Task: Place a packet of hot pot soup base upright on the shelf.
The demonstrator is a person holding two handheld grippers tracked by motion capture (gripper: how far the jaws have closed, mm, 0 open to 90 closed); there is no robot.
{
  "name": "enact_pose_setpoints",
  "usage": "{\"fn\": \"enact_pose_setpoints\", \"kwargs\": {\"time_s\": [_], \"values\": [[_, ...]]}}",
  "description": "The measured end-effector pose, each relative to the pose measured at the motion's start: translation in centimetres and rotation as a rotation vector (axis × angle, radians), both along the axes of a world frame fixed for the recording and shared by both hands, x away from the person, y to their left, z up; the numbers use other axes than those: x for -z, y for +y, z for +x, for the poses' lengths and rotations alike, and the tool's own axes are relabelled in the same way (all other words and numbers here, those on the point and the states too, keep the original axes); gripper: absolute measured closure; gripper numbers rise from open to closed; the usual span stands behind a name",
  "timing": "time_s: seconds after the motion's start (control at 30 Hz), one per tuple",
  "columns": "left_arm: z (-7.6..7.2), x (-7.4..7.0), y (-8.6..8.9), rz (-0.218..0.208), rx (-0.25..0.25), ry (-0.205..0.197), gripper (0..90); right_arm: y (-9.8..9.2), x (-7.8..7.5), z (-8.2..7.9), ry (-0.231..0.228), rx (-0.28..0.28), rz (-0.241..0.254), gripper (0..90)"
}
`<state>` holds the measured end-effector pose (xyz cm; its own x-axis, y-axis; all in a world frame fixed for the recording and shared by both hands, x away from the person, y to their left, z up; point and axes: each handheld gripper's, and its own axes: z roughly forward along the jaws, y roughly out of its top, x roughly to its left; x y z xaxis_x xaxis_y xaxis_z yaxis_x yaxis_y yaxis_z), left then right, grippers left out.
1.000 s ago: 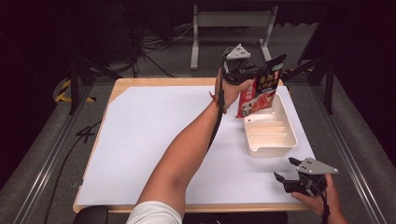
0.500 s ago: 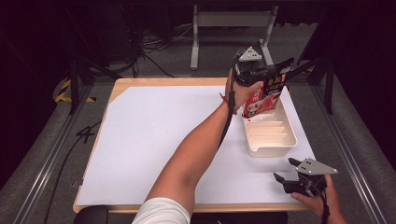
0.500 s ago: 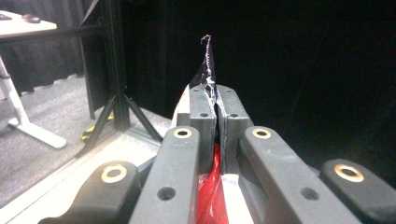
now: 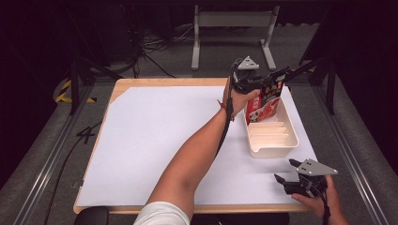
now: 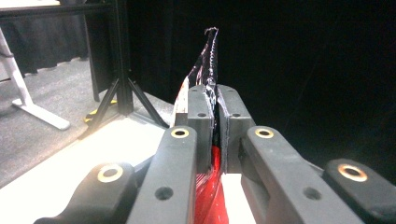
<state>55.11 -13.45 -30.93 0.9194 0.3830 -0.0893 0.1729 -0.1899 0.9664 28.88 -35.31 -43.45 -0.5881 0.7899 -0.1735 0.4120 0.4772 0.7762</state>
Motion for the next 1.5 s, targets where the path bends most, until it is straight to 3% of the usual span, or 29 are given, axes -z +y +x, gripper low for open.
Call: {"fn": "enact_pose_setpoints", "kwargs": {"time_s": [0.4,0.57,0.63,0.7,0.83,1.0,1.17,1.37,1.5], "values": [[-0.5,-0.4,0.6,0.086,0.015,-0.024,80.3,0.2,0.1,0.0,0.003,-0.007,-0.013,22.0],[-0.9,-0.6,1.1,0.119,0.0,-0.041,78.5,0.3,0.2,0.2,0.01,-0.013,-0.015,22.0],[-1.1,-0.6,1.3,0.131,-0.029,-0.047,75.4,0.4,0.2,0.2,0.011,-0.023,-0.023,22.0],[-1.2,-0.4,1.5,0.136,-0.01,-0.047,74.3,0.4,0.2,0.2,0.011,-0.025,-0.025,22.0],[-1.4,-0.3,1.8,0.159,-0.021,-0.065,72.1,0.4,0.1,0.1,0.007,-0.028,-0.022,22.0],[-1.8,-0.3,2.1,0.23,-0.04,-0.105,66.8,0.6,0.3,0.2,0.012,-0.03,-0.035,22.0],[-2.1,-0.1,2.5,0.249,-0.031,-0.119,64.8,0.7,0.3,0.2,0.012,-0.033,-0.037,22.0],[-2.2,0.2,3.6,0.267,-0.051,-0.107,59.9,0.6,0.3,0.2,0.015,-0.036,-0.043,22.0],[-2.1,0.3,4.3,0.248,-0.043,-0.091,60.0,0.7,0.3,0.3,0.016,-0.033,-0.045,22.0]]}}
